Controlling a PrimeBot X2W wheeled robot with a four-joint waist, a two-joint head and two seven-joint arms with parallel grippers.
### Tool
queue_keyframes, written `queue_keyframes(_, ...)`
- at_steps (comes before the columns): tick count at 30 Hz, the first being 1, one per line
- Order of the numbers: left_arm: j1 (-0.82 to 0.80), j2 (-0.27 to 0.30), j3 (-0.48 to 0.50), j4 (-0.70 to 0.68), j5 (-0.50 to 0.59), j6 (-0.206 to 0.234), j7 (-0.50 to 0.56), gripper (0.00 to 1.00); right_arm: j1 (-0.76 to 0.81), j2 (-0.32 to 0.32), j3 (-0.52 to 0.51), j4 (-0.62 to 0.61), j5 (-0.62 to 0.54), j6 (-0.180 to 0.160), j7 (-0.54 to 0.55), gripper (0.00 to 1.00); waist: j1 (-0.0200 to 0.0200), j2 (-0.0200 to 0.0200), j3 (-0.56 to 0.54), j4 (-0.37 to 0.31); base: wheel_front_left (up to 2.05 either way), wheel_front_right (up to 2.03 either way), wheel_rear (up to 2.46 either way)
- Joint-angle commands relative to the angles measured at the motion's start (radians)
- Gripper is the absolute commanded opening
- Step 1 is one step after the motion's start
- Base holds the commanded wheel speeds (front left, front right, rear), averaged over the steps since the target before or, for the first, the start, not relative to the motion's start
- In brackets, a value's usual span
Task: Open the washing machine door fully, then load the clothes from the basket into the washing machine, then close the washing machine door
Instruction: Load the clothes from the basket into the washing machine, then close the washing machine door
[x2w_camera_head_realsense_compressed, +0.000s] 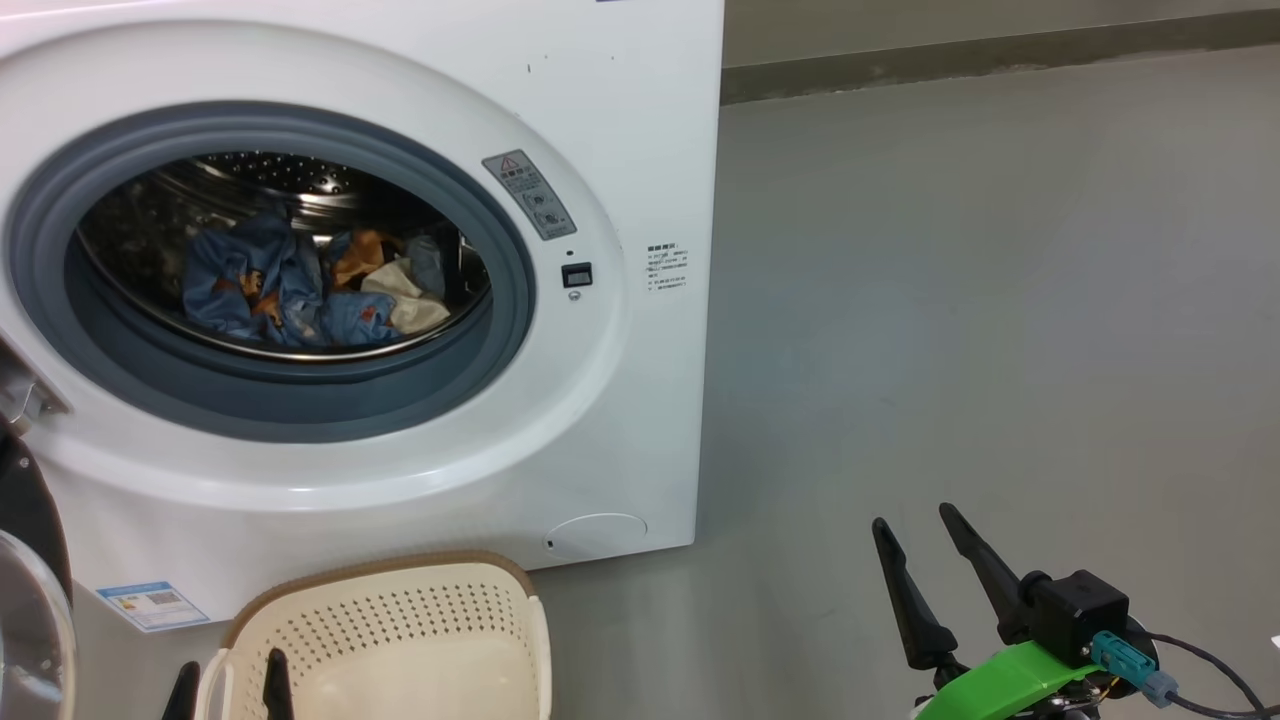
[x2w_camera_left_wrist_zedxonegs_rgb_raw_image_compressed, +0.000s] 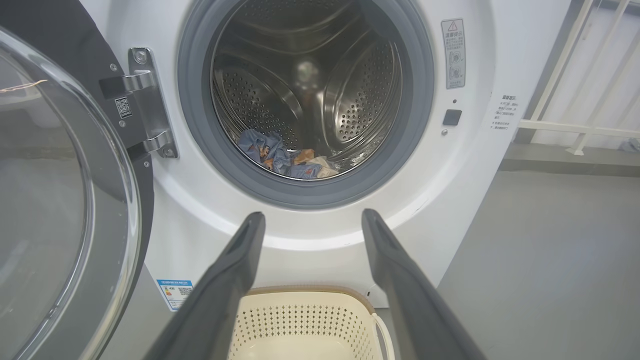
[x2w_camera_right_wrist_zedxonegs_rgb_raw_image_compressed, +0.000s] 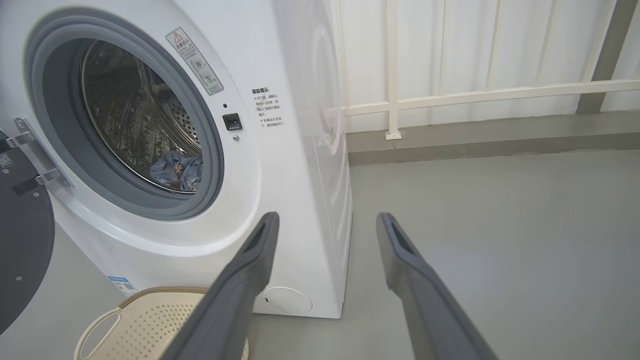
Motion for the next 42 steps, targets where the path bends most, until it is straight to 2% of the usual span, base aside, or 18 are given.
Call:
queue_keyframes(1, -0.013, 0.006, 0.028, -0.031, -0.004, 0.008, -0.005, 1.00, 0.003, 0.004, 0.025, -0.027, -0.014, 0.003, -0.005, 1.00, 0.0000, -0.0001, -0.001, 0.001, 0.00, 0.00, 0.00)
queue_keyframes(4, -0.012, 0.006, 0.027, -0.024, 0.002, 0.028, -0.005, 1.00, 0.004, 0.004, 0.026, -0.027, -0.014, 0.003, -0.005, 1.00, 0.0000, -0.0001, -0.002, 0.003, 0.00, 0.00, 0.00)
queue_keyframes(9, -0.015, 0.005, 0.024, -0.023, 0.008, 0.034, -0.005, 1.00, 0.004, 0.005, 0.027, -0.027, -0.013, 0.003, -0.005, 1.00, 0.0000, -0.0001, -0.003, 0.005, 0.00, 0.00, 0.00)
queue_keyframes(31, -0.031, 0.005, 0.038, -0.019, 0.007, 0.007, -0.005, 1.00, 0.006, 0.005, 0.031, -0.025, -0.006, 0.003, -0.005, 1.00, 0.0000, -0.0001, 0.000, 0.012, -0.02, 0.02, 0.00)
queue_keyframes(42, -0.041, 0.005, 0.042, -0.017, 0.011, 0.004, -0.005, 1.00, 0.007, 0.005, 0.030, -0.024, -0.006, 0.003, -0.005, 1.00, 0.0000, -0.0001, 0.004, 0.008, -1.09, 1.09, 0.00)
